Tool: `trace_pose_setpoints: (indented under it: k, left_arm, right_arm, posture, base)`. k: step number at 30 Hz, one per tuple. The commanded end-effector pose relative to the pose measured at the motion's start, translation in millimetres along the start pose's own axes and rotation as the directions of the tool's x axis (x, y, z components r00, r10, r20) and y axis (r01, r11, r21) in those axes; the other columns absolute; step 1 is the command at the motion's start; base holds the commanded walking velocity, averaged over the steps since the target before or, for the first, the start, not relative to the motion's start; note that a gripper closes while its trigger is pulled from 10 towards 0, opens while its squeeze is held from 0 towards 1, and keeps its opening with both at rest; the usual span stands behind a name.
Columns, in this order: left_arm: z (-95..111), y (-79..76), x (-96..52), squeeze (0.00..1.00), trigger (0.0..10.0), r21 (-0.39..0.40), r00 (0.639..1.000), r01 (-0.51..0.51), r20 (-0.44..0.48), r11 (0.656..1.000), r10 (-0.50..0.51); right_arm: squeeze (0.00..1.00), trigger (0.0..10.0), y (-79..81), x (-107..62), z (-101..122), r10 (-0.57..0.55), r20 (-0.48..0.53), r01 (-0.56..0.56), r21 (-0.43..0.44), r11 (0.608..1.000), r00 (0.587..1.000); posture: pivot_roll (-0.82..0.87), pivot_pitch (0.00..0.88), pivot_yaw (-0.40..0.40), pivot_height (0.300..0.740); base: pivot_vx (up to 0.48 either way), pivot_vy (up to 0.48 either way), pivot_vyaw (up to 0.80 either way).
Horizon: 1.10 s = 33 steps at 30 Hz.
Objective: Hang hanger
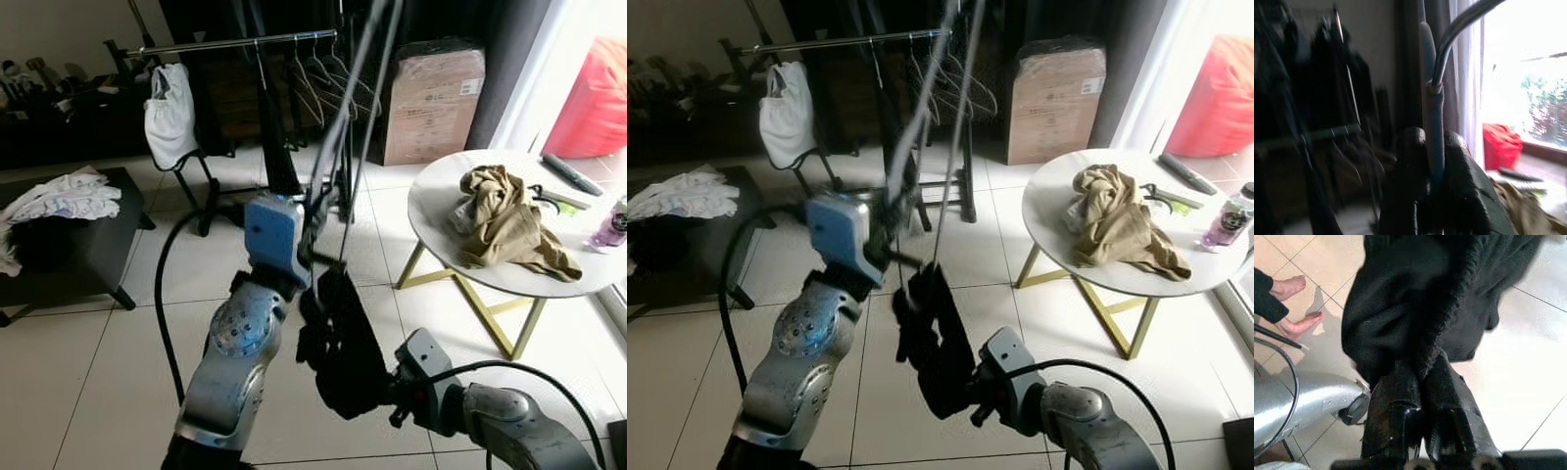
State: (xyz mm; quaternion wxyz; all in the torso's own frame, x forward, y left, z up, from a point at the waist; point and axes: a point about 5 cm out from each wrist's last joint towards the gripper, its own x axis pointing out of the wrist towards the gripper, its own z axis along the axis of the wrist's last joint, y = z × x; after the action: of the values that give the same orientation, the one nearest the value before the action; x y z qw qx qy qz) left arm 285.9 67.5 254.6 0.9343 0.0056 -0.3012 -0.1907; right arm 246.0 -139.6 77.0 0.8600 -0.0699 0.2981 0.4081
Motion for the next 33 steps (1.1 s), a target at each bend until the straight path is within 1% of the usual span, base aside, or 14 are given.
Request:
trace_pose_setpoints:
  k: [1, 4, 9, 11, 12, 15, 16, 17, 19, 21, 22, 24, 31, 33]
  left_arm:
    - [7.3, -4.2, 2.1, 0.0, 10.0, 0.098, 0.998, 0.02, 0.058, 0.995, -0.026]
    - [1.2, -22.1, -0.4, 0.0, 10.0, 0.327, 0.984, 0.137, 0.064, 0.935, -0.167]
    - [-3.4, -20.7, -1.1, 0.0, 10.0, 0.375, 0.99, 0.094, 0.062, 0.922, -0.127]
    - [-5.1, -31.9, -4.1, 0.0, 10.0, 0.423, 0.97, 0.18, 0.074, 0.888, -0.232]
    - [-10.2, -46.7, -10.3, 0.0, 10.0, 0.386, 0.936, 0.308, 0.042, 0.87, -0.35]
    - [-11.9, -57.6, -17.0, 0.0, 10.0, 0.381, 0.908, 0.372, 0.041, 0.846, -0.418]
    - [-11.6, -58.1, -17.3, 0.0, 10.0, 0.368, 0.915, 0.358, 0.046, 0.858, -0.402]
    - [-11.2, -57.5, -16.0, 0.0, 10.0, 0.317, 0.939, 0.309, 0.05, 0.897, -0.341]
    - [-11.8, -57.3, -14.8, 0.0, 10.0, 0.284, 0.95, 0.284, 0.045, 0.916, -0.309]
    - [-10.6, -50.2, -6.3, 0.0, 10.0, 0.052, 0.99, 0.136, 0.017, 0.989, -0.137]
    - [-10.9, -48.0, -3.3, 0.0, 10.0, -0.058, 0.997, 0.071, -0.007, 0.996, -0.072]
    - [-10.6, -47.2, 1.6, 0.0, 10.0, -0.304, 0.999, -0.01, -0.042, 0.953, -0.003]
    - [18.5, -55.5, 1.9, 0.0, 10.0, -0.324, 0.987, 0.079, 0.161, 0.943, -0.027]
    - [25.1, -55.1, 2.3, 0.0, 10.0, -0.268, 0.98, 0.095, 0.194, 0.959, -0.042]
  right_arm:
    - [0.0, 0.0, 4.9, -1.1, -4.1, 0.029, -0.016, -0.029, -0.02, 0.999, 0.999]
    - [0.0, 0.0, 7.9, -8.8, 13.7, 0.099, 0.107, -0.091, -0.073, 0.993, 0.989]
    - [0.0, 0.0, 11.6, -11.7, 20.4, 0.148, 0.107, -0.136, -0.111, 0.984, 0.983]
    - [0.0, 0.0, 14.3, -14.4, 27.5, 0.183, 0.122, -0.164, -0.15, 0.975, 0.975]
    - [0.0, 0.0, 17.9, -15.6, 36.3, 0.22, 0.155, -0.193, -0.173, 0.966, 0.963]
    - [0.0, 0.0, 23.8, -15.7, 43.2, 0.267, 0.158, -0.23, -0.221, 0.948, 0.951]
    - [0.0, 0.0, 27.1, -16.1, 44.6, 0.29, 0.153, -0.249, -0.241, 0.938, 0.945]
    - [0.0, 0.0, 34.6, -17.6, 47.7, 0.339, 0.145, -0.292, -0.273, 0.917, 0.929]
    - [0.0, 0.0, 37.4, -18.4, 49.2, 0.358, 0.144, -0.309, -0.281, 0.909, 0.923]
    - [0.0, 0.0, 40.7, -18.8, 52.3, 0.374, 0.149, -0.321, -0.29, 0.902, 0.915]
    - [0.0, 0.0, 42.0, -19.1, 53.4, 0.382, 0.151, -0.328, -0.293, 0.898, 0.912]
    - [0.0, 0.0, 43.3, -19.7, 54.7, 0.392, 0.153, -0.337, -0.294, 0.894, 0.907]
    - [0.0, 0.0, 42.8, -19.4, 54.5, 0.398, 0.134, -0.348, -0.291, 0.891, 0.907]
    - [0.0, 0.0, 40.1, -19.1, 53.1, 0.387, 0.142, -0.339, -0.275, 0.9, 0.911]
  posture:
    - [-0.11, 0.135, 0.057, 0.74]
    - [-0.11, 0.129, 0.057, 0.74]
    - [-0.11, 0.123, 0.055, 0.74]
    - [-0.11, 0.123, 0.055, 0.74]
    - [-0.11, 0.124, 0.055, 0.74]
    - [-0.11, 0.128, 0.053, 0.74]
    - [-0.11, 0.129, 0.052, 0.74]
    - [-0.1, 0.132, 0.052, 0.74]
    - [-0.1, 0.133, 0.052, 0.74]
    - [-0.1, 0.137, 0.052, 0.74]
    - [-0.1, 0.14, 0.051, 0.74]
    - [-0.1, 0.142, 0.05, 0.74]
    - [-0.11, 0.144, 0.05, 0.74]
    - [-0.11, 0.146, 0.046, 0.74]
  base:
    - [0.0, 0.0, 0.0]
    - [0.0, 0.0, 0.0]
    - [0.0, 0.0, 0.0]
    - [0.0, 0.0, 0.0]
    - [0.0, 0.0, 0.0]
    - [0.0, 0.0, 0.0]
    - [0.0, 0.0, 0.0]
    - [0.0, 0.0, 0.0]
    - [0.0, 0.0, 0.0]
    - [0.0, 0.0, 0.0]
    - [0.0, 0.0, 0.0]
    - [0.0, 0.0, 0.0]
    - [0.0, 0.0, 0.0]
    - [0.0, 0.0, 0.0]
